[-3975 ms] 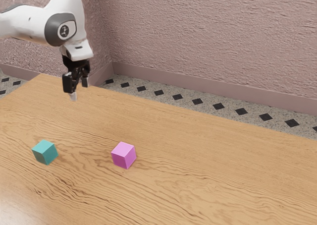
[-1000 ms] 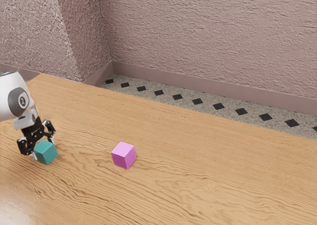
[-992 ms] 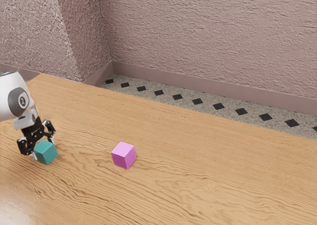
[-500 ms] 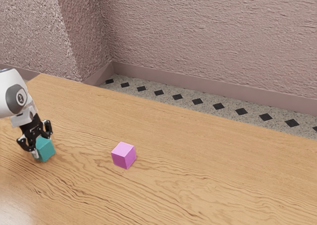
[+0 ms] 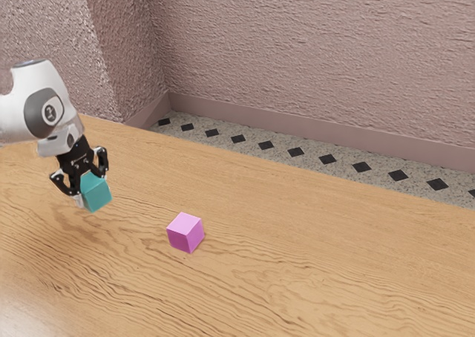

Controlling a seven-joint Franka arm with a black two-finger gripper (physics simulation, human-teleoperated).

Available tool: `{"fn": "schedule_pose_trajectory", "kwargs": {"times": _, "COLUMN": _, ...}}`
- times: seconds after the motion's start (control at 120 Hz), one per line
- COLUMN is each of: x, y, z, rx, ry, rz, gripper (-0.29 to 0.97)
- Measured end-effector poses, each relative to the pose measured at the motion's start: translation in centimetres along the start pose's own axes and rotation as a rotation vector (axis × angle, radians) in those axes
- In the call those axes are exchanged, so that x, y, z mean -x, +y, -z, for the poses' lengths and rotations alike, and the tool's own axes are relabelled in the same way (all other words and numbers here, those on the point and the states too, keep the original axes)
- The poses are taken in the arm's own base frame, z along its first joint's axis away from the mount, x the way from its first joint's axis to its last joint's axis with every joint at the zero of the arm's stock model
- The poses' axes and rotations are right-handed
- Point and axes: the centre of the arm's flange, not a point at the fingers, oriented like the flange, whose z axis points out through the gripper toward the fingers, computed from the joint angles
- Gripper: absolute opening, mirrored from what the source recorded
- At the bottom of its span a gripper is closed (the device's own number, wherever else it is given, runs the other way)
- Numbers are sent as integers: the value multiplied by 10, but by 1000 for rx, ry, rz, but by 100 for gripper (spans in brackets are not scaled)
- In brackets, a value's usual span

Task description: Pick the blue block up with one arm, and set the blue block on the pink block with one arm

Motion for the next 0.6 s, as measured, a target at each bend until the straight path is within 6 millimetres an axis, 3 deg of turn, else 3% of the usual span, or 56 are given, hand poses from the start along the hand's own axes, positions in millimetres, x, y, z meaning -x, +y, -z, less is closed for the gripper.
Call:
{"fn": "schedule_pose_trajectory", "kwargs": {"times": 0.108, "x": -30, "y": -33, "z": -6, "rx": 6, "ry": 15, "rz": -59, "gripper": 30}}
{"fn": "schedule_pose_trajectory", "kwargs": {"times": 0.217, "x": -84, "y": -74, "z": -9, "rx": 4, "ry": 22, "rz": -152, "gripper": 30}}
{"fn": "schedule_pose_trajectory", "kwargs": {"times": 0.275, "x": -106, "y": -86, "z": -7, "rx": -1, "ry": 22, "rz": -169, "gripper": 30}}
{"fn": "schedule_pose_trajectory", "kwargs": {"times": 0.458, "x": -94, "y": -96, "z": -10, "rx": -6, "ry": 30, "rz": -46, "gripper": 30}}
{"fn": "schedule_pose_trajectory", "kwargs": {"times": 0.6, "x": -114, "y": -109, "z": -17, "rx": 2, "ry": 36, "rz": 24, "gripper": 30}}
